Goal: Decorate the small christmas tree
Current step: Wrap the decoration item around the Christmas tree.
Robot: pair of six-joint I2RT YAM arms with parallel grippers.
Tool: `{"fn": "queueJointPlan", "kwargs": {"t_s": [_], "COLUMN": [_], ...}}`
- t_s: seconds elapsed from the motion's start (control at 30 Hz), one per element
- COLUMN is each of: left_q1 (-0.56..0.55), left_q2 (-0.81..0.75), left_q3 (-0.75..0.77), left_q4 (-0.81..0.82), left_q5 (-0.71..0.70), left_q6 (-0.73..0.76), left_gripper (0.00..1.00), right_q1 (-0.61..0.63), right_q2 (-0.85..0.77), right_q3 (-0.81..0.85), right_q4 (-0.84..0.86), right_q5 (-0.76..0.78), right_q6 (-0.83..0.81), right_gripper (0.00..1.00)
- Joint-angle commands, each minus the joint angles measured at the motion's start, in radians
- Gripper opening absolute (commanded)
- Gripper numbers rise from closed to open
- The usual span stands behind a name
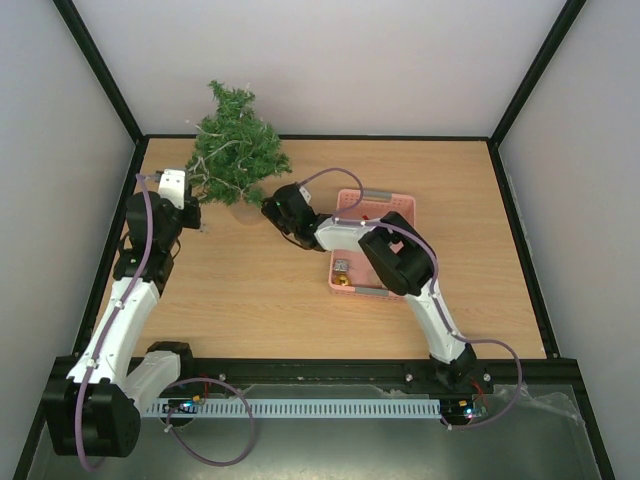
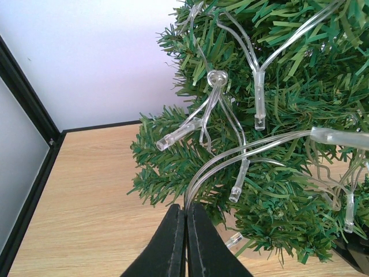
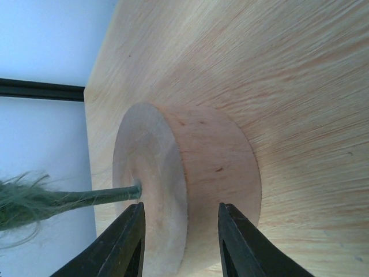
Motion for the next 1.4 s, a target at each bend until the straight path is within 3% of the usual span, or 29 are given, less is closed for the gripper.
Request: {"fn": "queueJointPlan", "kwargs": {"t_s": [0.0, 0.37, 0.83, 1.2, 1.37], "left_q1": [0.005, 0.000, -0.024, -0.033, -0.032], "left_q2": [-0.005, 0.000, 0.066, 0.059, -0.028], "left_q3": [-0.010, -0.001, 0.002, 0.046, 0.045], "left_q4": [0.020, -0.015, -0.041, -0.160, -0.191], "left_q5": [0.009, 0.036, 0.108, 0.198, 0.094], "left_q6": [0.011, 0.025, 0.058, -0.038, -0.183], "left_gripper": [0.02, 0.02, 0.03, 0.35, 0.47], "right_q1": [0.006, -0.027, -0.115, -0.122, -0.121], "right_q2": [0.053, 0.118, 0.159, -0.054, -0.155], "right_q3": [0.059, 0.149, 0.244, 0.073, -0.034], "right_q4": [0.022, -0.077, -0.029, -0.023, -0.011], "right_q5": [0.006, 0.051, -0.020, 0.016, 0.034], "right_q6": [0.023, -0.040, -0.203, -0.306, -0.354], "right_gripper": [0.35, 0.22, 0.22, 0.24, 0.25]}}
